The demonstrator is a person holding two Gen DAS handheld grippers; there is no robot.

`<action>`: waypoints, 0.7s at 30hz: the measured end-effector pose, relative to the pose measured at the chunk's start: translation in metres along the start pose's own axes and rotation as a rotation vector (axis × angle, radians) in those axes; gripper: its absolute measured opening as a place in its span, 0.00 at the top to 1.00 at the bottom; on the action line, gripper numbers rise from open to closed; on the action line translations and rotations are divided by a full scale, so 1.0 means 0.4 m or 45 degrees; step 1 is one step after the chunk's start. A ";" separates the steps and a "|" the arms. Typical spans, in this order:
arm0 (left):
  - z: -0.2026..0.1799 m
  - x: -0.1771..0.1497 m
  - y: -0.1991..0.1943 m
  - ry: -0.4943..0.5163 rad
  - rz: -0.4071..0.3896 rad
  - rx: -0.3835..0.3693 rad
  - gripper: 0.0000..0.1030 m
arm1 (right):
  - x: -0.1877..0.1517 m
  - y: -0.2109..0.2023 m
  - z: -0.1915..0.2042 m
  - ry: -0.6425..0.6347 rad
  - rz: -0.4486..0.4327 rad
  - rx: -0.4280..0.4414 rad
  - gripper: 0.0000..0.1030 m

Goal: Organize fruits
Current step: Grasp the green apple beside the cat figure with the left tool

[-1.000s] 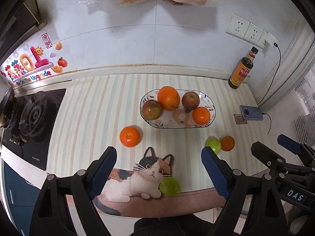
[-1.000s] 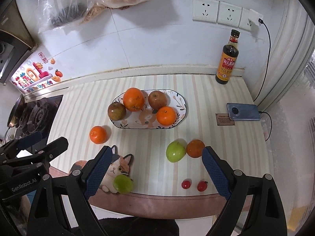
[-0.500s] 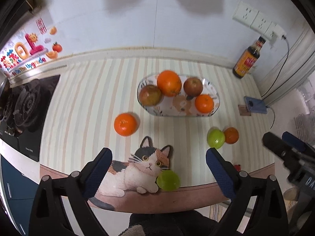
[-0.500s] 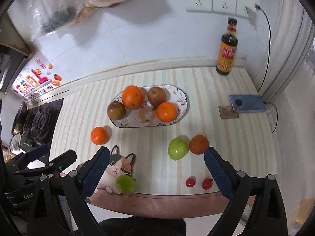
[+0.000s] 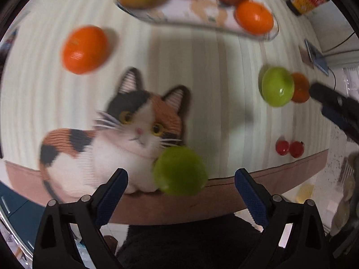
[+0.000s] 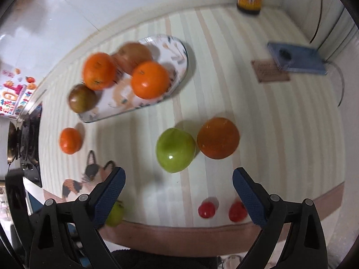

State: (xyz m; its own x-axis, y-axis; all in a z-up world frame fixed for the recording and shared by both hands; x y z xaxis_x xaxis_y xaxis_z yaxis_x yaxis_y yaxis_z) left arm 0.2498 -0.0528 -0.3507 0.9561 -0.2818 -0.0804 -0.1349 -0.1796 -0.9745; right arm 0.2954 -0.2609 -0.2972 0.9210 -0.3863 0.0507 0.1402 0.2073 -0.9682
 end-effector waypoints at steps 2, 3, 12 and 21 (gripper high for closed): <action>-0.005 0.009 0.034 0.001 0.031 0.004 0.15 | 0.014 0.040 0.010 -0.016 0.014 -0.010 0.06; -0.007 0.013 0.052 0.003 0.045 0.003 0.22 | 0.021 0.063 0.017 -0.029 0.022 -0.034 0.06; 0.004 0.019 0.066 -0.013 0.007 0.082 0.46 | 0.036 0.068 0.109 -0.229 -0.063 -0.144 0.24; 0.032 0.055 0.018 -0.043 -0.044 0.084 0.48 | 0.021 0.122 0.066 -0.102 0.057 -0.077 0.30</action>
Point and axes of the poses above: each gripper's, at about its wrist camera, not at the fingertips, and y roughly the way its jaws point, z to its left, x to its top, the point moved 2 cm from there along y, roughly the way its jaws point, and after that the axes turned 13 degrees about y, right-handed, at the moved point
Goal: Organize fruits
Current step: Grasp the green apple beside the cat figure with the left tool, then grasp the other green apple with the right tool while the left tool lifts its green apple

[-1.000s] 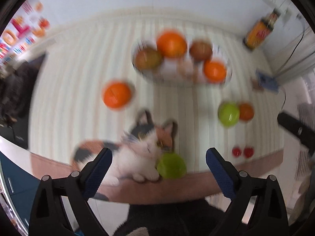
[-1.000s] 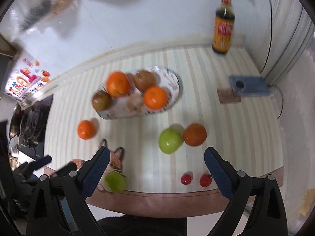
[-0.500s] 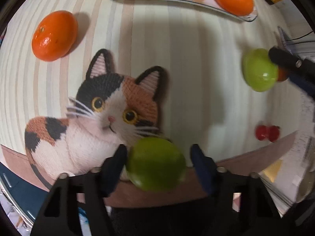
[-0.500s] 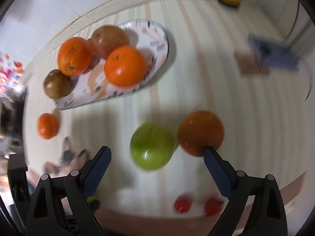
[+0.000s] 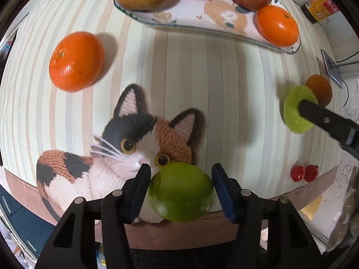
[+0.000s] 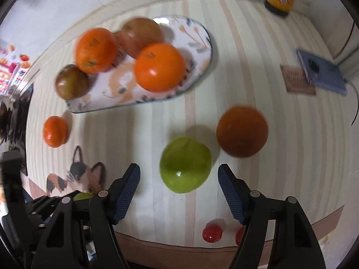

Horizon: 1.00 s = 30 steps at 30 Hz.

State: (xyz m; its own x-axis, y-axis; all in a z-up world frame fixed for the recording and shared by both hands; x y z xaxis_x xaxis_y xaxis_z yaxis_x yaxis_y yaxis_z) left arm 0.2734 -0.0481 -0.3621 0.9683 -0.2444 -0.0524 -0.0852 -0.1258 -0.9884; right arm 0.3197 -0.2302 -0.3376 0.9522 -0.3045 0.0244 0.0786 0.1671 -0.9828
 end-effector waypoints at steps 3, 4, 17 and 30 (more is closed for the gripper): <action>0.002 0.016 -0.005 -0.004 -0.003 0.001 0.48 | 0.008 0.029 -0.012 0.037 0.008 0.016 0.32; 0.003 0.021 -0.005 -0.008 -0.005 0.002 0.48 | 0.011 0.041 -0.016 0.042 0.008 0.000 0.34; 0.020 0.026 -0.002 -0.022 -0.018 0.002 0.48 | -0.130 0.095 0.004 -0.052 0.185 0.121 0.42; 0.016 0.138 -0.132 -0.007 -0.120 -0.075 0.67 | -0.060 0.003 0.041 0.030 -0.002 0.256 0.44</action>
Point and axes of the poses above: each gripper's, at about its wrist camera, not at the fingertips, and y roughly the way its jaws point, z to its left, x to its top, the point moved 2 cm from there along y, roughly the way its jaws point, and after that the axes turned 13 degrees about y, right-handed, at the moved point
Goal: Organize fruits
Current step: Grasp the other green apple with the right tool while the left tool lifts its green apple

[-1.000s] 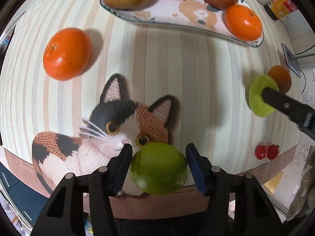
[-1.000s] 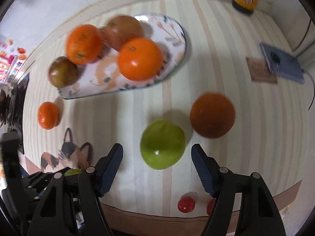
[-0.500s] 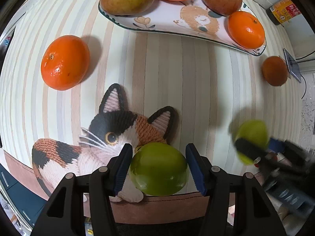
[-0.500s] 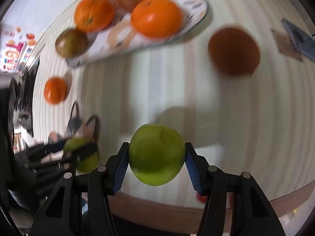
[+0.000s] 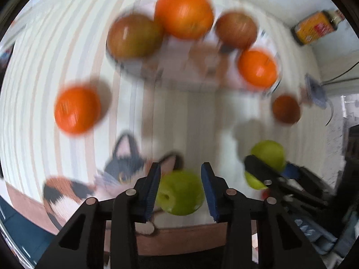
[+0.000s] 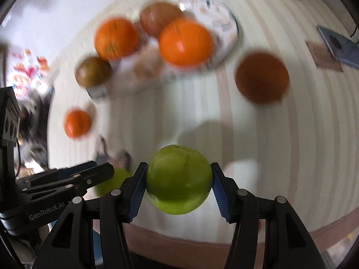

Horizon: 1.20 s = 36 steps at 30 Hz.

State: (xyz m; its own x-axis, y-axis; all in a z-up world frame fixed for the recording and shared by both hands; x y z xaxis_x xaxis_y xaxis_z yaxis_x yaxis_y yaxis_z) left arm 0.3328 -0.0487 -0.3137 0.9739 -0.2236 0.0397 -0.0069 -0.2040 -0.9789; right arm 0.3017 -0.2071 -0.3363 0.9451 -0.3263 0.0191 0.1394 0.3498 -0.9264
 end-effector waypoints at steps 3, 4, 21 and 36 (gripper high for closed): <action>0.008 0.067 -0.025 0.054 -0.015 0.070 0.67 | 0.046 0.000 0.037 0.000 -0.038 0.018 0.44; 0.014 0.073 -0.021 0.054 -0.003 0.068 0.65 | 0.054 -0.001 0.043 -0.002 -0.043 0.010 0.44; 0.002 0.033 0.121 0.049 0.206 -0.110 0.43 | 0.029 -0.008 -0.050 0.040 0.008 -0.032 0.44; 0.034 0.134 -0.032 0.025 -0.017 -0.029 0.48 | 0.037 -0.035 -0.045 0.053 -0.044 0.011 0.44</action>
Point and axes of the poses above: each gripper's, at about its wrist camera, not at the fingertips, and y roughly the way its jaws point, z to its left, x to its top, the point moved 2 cm from there along y, roughly the way its jaws point, and after that the axes turned 13 degrees about y, right-handed, at the moved point
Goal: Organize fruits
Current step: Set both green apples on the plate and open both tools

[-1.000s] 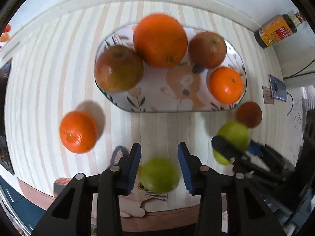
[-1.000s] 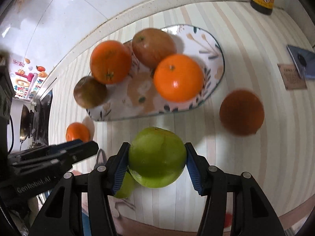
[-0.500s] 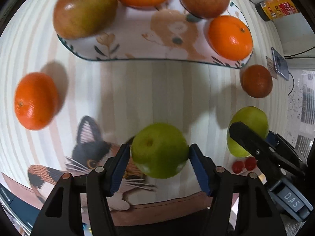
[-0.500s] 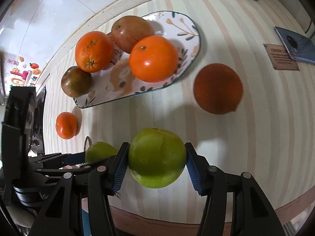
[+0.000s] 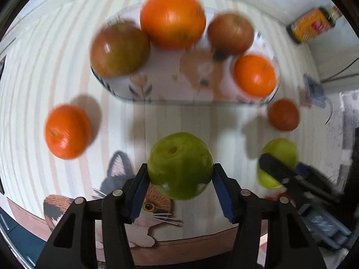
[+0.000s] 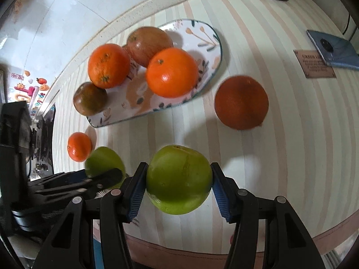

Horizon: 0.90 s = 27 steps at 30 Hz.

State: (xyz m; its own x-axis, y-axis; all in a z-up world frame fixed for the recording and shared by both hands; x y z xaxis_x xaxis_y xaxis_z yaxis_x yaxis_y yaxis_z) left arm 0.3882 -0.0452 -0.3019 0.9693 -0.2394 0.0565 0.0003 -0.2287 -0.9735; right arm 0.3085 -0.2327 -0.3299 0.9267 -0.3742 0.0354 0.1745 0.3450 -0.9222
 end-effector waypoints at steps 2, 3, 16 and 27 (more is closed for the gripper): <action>0.002 0.031 -0.041 -0.007 -0.035 -0.021 0.48 | 0.011 -0.002 0.019 -0.010 -0.015 0.023 0.44; 0.002 0.050 -0.067 -0.014 -0.054 -0.029 0.48 | 0.019 0.000 0.032 -0.015 -0.021 0.037 0.44; 0.049 0.147 -0.040 -0.040 0.012 0.047 0.48 | 0.136 0.064 0.175 -0.059 -0.088 0.143 0.43; 0.039 0.143 -0.036 -0.031 -0.029 0.097 0.29 | 0.132 0.047 0.196 -0.029 -0.108 0.197 0.11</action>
State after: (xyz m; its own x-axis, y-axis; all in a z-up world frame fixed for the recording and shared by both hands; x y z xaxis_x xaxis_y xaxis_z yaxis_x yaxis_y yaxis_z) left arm 0.4475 -0.0408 -0.2880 0.9746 -0.2115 0.0739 0.0398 -0.1612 -0.9861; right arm 0.3867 -0.1785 -0.3152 0.9136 -0.3883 0.1208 0.2997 0.4419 -0.8455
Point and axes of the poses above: each gripper's, at about its wrist camera, not at the fingertips, and y roughly the way its jaws point, z to its left, x to its top, the point moved 2 cm from there along y, roughly the way its jaws point, and after that the axes turned 13 degrees about y, right-handed, at the moved point
